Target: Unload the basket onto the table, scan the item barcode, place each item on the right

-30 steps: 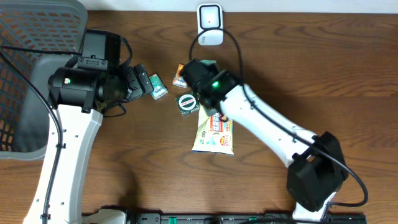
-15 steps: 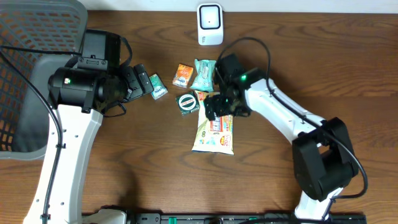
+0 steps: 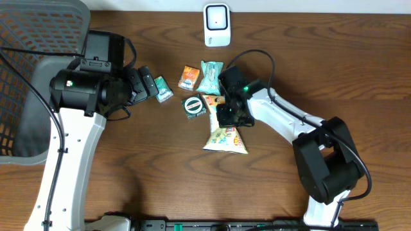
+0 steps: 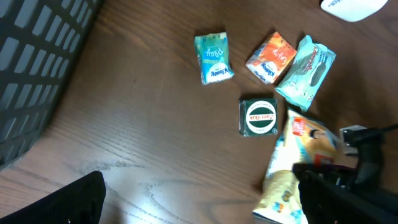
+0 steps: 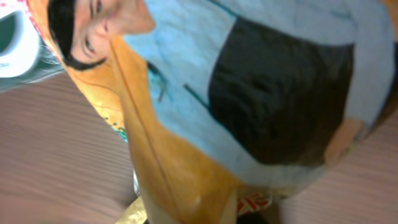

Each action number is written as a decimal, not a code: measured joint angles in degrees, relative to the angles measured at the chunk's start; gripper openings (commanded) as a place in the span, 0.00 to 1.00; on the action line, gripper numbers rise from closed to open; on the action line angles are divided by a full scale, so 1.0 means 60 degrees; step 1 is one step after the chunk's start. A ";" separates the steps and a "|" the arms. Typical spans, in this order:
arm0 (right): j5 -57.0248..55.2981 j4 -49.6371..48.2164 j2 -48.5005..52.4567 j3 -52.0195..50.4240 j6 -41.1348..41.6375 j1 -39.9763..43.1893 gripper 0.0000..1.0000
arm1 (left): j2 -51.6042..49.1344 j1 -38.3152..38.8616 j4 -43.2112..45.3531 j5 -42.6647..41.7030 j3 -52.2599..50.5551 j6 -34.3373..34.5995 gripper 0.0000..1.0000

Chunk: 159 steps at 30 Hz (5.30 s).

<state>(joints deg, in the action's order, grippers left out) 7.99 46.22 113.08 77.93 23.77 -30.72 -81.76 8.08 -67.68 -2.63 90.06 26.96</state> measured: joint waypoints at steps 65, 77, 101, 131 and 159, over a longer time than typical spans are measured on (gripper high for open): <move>-0.5359 0.0255 0.3034 0.8040 -0.3421 0.6145 0.99 | 0.0000 0.0000 0.0000 0.0000 0.0000 0.0000 0.98; 0.0820 0.1927 0.3034 0.8040 -0.3468 0.6528 0.90 | 0.0000 0.0000 0.0000 0.0000 0.0000 0.0004 0.98; -0.0965 0.0157 0.3042 0.6623 -0.0379 0.0029 0.60 | 0.0000 0.0000 0.0000 0.0000 0.0000 0.0000 0.98; -0.5202 -0.0160 0.2601 0.4153 -0.1909 -0.0466 0.56 | 0.0000 0.0000 -0.0004 0.0000 0.0000 0.0004 0.98; -0.3676 0.0732 0.2834 0.4375 -0.3446 -0.0171 0.01 | 0.0000 0.0000 0.0000 0.0000 0.0000 0.0004 0.98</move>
<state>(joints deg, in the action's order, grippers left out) -14.06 50.61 130.08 104.18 3.09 -31.75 -81.76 8.08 -67.68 -2.63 90.06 26.98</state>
